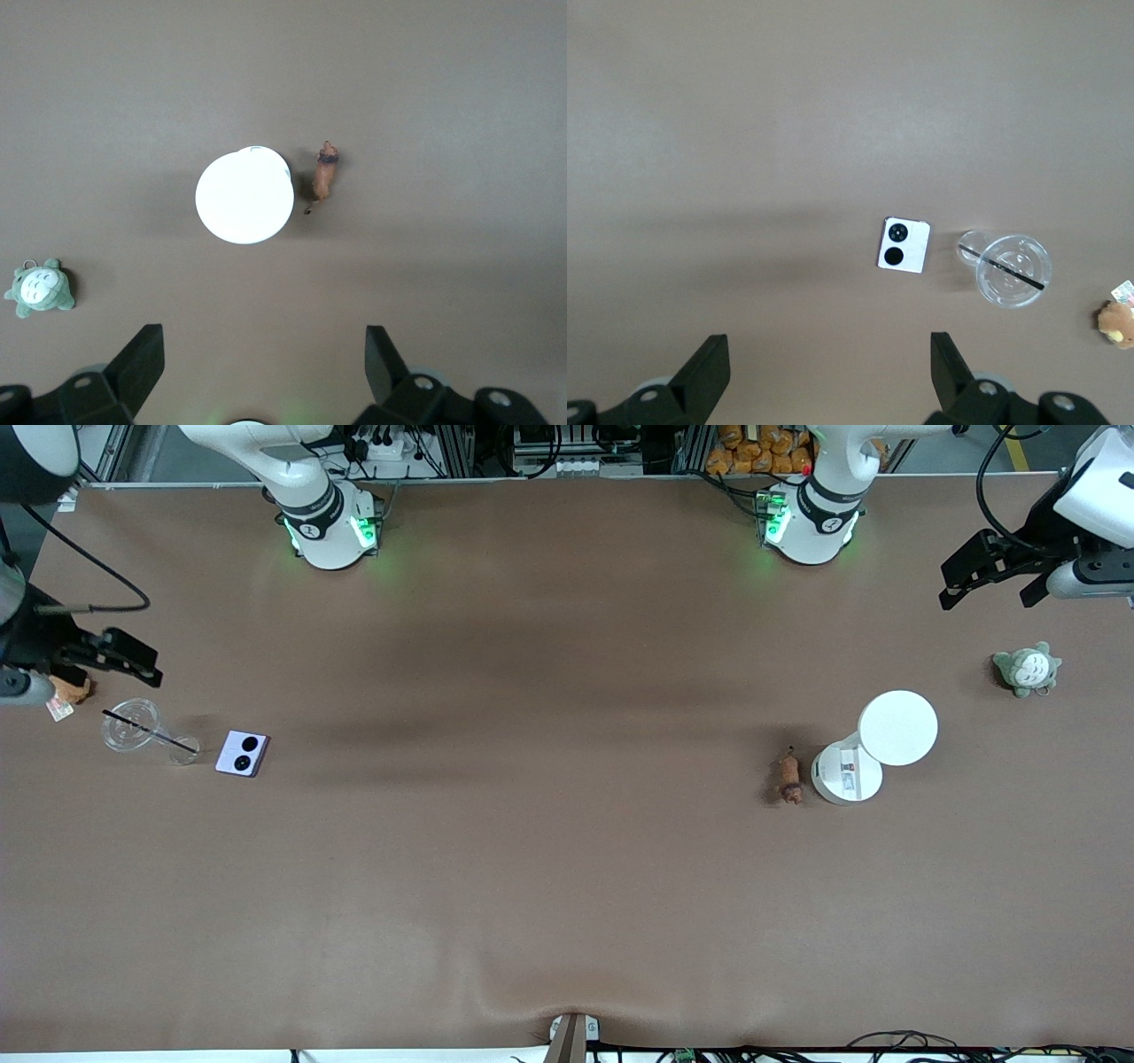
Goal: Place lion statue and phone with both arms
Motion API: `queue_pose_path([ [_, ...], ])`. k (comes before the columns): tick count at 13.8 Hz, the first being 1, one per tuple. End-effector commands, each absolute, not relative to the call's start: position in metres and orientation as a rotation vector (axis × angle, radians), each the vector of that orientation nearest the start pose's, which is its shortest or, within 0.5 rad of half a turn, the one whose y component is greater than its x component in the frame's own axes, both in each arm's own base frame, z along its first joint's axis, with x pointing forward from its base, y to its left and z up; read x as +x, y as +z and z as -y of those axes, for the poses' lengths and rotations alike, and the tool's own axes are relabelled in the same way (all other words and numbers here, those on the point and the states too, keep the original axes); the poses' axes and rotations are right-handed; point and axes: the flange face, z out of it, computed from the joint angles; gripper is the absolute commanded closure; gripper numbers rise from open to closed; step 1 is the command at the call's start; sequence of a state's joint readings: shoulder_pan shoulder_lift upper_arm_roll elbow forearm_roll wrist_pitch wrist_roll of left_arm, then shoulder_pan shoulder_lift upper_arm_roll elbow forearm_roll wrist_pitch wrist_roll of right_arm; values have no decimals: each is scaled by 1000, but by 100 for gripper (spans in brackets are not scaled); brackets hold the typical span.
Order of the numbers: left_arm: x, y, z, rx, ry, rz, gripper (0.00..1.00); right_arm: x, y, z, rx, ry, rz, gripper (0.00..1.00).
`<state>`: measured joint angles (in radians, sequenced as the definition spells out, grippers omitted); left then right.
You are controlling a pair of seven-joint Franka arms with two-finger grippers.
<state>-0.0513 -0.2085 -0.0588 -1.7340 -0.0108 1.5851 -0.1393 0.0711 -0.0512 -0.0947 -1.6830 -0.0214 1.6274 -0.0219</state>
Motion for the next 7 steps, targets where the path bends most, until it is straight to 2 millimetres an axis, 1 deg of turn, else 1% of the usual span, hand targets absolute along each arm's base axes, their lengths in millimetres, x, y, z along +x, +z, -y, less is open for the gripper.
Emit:
queue_pose_path([
  [1, 487, 663, 56, -3132, -95, 33, 0, 529, 628, 20, -3160, -18, 30, 0],
  [3, 487, 663, 55, -3130, -96, 35, 0, 529, 634, 15, -3160, -23, 39, 0],
  [5, 487, 663, 56, -3132, -95, 35, 0, 526, 650, 15, -3159, -37, 38, 0],
  [7, 487, 662, 55, -3132, -91, 35, 0, 526, 652, 14, -3159, -37, 38, 0],
])
